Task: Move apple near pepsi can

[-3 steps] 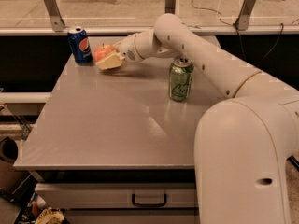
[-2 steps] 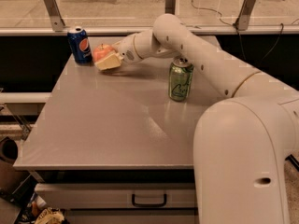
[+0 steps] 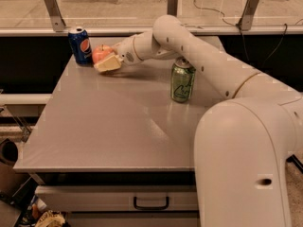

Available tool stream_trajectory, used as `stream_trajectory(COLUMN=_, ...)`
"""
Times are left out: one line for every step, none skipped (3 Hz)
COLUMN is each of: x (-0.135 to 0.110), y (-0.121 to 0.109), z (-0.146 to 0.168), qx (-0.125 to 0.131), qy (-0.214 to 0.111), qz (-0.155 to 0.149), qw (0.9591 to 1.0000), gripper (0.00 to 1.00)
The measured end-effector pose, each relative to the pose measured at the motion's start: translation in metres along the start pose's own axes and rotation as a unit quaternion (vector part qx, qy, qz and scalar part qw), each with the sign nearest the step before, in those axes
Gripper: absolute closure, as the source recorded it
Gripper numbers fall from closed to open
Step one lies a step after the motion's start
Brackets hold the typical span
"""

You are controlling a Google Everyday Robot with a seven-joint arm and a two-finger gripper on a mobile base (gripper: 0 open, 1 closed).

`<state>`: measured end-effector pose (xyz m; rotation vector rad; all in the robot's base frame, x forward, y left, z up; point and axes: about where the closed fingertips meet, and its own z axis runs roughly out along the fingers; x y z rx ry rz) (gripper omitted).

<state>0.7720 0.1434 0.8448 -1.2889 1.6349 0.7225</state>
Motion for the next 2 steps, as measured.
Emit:
stream_trajectory(x=0.0001, y=0.0015, z=0.0027, qx=-0.002, qy=0.0, qz=0.0, qw=1.0, gripper=0.0)
stream_trajectory(x=0.0002, y=0.0016, z=0.0029, qx=-0.002, qy=0.0, qz=0.0, qw=1.0, gripper=0.0)
